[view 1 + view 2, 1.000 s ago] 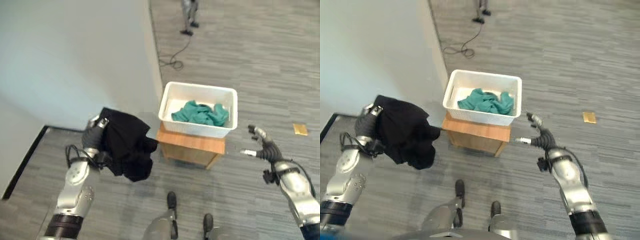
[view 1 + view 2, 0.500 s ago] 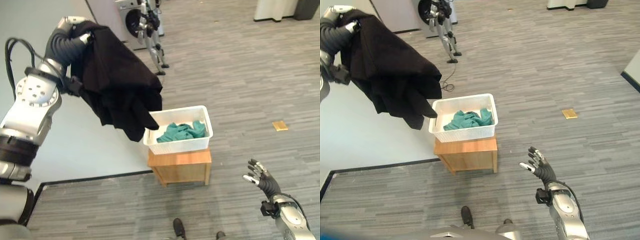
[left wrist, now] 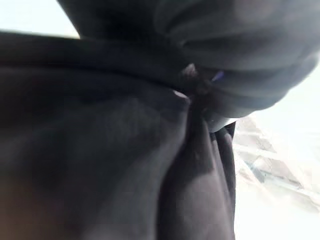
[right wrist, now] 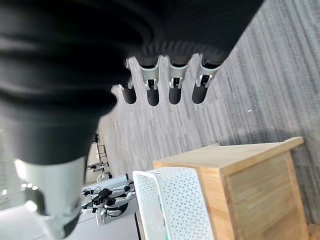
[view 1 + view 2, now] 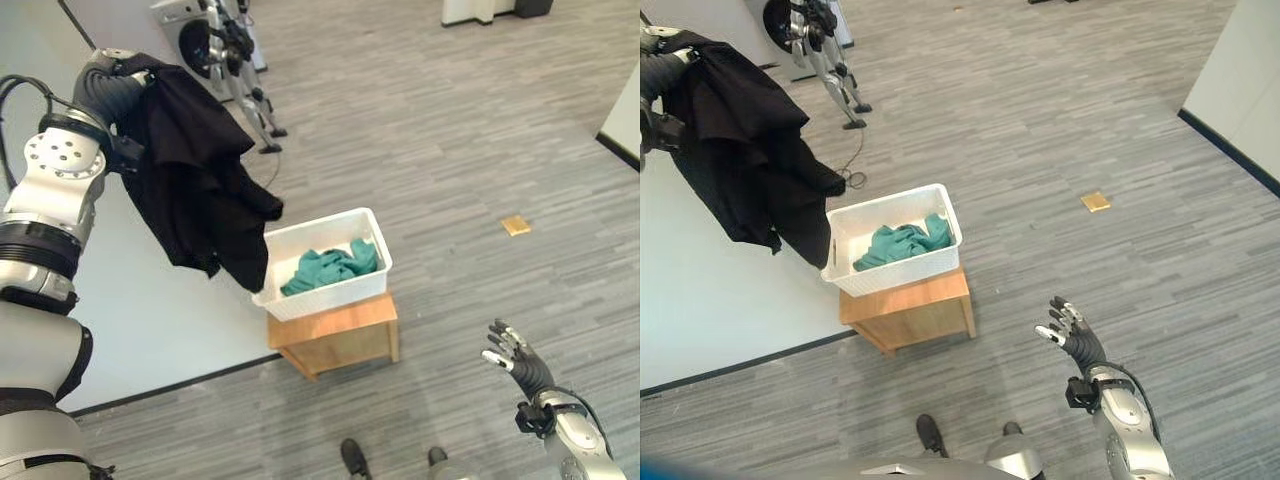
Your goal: Pick up bed clothes into laundry basket.
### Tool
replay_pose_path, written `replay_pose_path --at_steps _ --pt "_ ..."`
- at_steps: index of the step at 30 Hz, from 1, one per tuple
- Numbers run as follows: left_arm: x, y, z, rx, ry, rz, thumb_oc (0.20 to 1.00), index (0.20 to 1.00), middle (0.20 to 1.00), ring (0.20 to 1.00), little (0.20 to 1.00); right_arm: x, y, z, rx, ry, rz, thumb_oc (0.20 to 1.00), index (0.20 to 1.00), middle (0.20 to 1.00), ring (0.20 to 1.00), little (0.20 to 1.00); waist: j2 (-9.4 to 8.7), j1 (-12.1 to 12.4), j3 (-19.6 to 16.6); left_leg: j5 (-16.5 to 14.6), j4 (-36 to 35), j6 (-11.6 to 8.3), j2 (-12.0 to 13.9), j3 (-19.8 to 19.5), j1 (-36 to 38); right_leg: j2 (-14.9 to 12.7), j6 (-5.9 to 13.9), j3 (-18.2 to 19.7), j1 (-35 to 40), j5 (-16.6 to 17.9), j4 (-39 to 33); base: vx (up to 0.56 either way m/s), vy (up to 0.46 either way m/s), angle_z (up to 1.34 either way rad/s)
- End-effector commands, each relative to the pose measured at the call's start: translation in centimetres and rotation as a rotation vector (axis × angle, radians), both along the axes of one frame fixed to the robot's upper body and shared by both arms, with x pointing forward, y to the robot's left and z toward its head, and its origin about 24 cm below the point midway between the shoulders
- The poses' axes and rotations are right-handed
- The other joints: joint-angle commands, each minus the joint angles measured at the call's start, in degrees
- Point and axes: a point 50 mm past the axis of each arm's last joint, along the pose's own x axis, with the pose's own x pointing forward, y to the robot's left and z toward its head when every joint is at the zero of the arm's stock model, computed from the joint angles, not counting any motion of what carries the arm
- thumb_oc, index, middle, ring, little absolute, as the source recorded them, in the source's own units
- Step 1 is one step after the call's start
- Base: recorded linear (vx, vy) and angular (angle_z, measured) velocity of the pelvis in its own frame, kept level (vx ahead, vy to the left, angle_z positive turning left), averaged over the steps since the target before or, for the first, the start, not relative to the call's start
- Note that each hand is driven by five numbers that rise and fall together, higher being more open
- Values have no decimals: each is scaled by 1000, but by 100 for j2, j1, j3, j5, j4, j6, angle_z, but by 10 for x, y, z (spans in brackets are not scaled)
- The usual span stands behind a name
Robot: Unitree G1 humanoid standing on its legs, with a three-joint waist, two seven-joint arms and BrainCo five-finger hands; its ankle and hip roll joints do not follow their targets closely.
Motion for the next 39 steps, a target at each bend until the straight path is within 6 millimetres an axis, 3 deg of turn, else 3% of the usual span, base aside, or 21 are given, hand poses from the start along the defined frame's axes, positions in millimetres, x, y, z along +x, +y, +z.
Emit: replay_pose_path --at_steps 1,11,16,21,25,29,32,36,37,39 --pt "-17 -2 84 -34 -282 30 200 200 200 200 200 20 0 26 2 -137 14 1000 1000 1000 1000 1000 -140 17 530 -385 69 -302 174 171 542 -355 437 -128 -659 601 -108 -87 22 -23" --pt "-5 -45 103 -35 -338 -101 200 200 200 200 200 15 8 24 1 -132 28 1000 1000 1000 1000 1000 39 -80 904 -309 69 -342 137 154 152 -384 427 -89 -1030 655 -133 -4 -3 -7" --pt "-6 -45 112 -27 -350 -76 200 200 200 200 200 10 6 23 2 -129 14 1000 1000 1000 1000 1000 153 -152 964 -330 69 -350 140 203 129 -361 410 -42 -1087 638 -139 22 -7 1" --pt "-11 -32 115 -41 -368 -12 200 200 200 200 200 8 1 24 -14 -129 -12 1000 1000 1000 1000 1000 202 -230 1062 -331 69 -366 168 300 70 -316 400 68 -1230 657 -144 13 -4 -9" --pt "-9 -16 94 -86 -335 45 200 200 200 200 200 6 1 22 -12 -127 -22 1000 1000 1000 1000 1000 213 -286 1114 -345 69 -378 197 394 65 -273 385 152 -1299 661 -141 32 -10 -12" --pt "-1 -14 77 113 -222 144 200 200 200 200 200 6 3 22 -10 -126 -11 1000 1000 1000 1000 1000 163 -356 1179 -323 69 -402 240 451 74 -209 364 202 -1330 652 -131 14 -31 -19" --pt "10 -34 66 233 -196 129 200 200 200 200 200 7 8 24 -2 -143 15 1000 1000 1000 1000 1000 92 -395 1260 -308 69 -412 274 456 17 -172 352 192 -1390 657 -128 -8 -53 -1" --pt "15 -44 65 310 -191 134 200 200 200 200 200 7 11 24 2 -148 33 1000 1000 1000 1000 1000 49 -387 1296 -304 69 -416 287 465 -11 -164 349 182 -1425 667 -130 -4 -8 -1" --pt "20 -52 60 435 -156 153 200 200 200 200 200 6 14 25 6 -151 50 1000 1000 1000 1000 1000 1 -403 1338 -299 69 -422 302 481 -32 -149 352 191 -1454 687 -135 -13 -29 -4" --pt "28 -57 46 480 -108 172 200 200 200 200 200 1 17 22 25 -139 56 1000 1000 1000 1000 1000 -73 -427 1376 -304 69 -423 327 501 -46 -128 348 210 -1495 692 -129 -4 -34 -6"
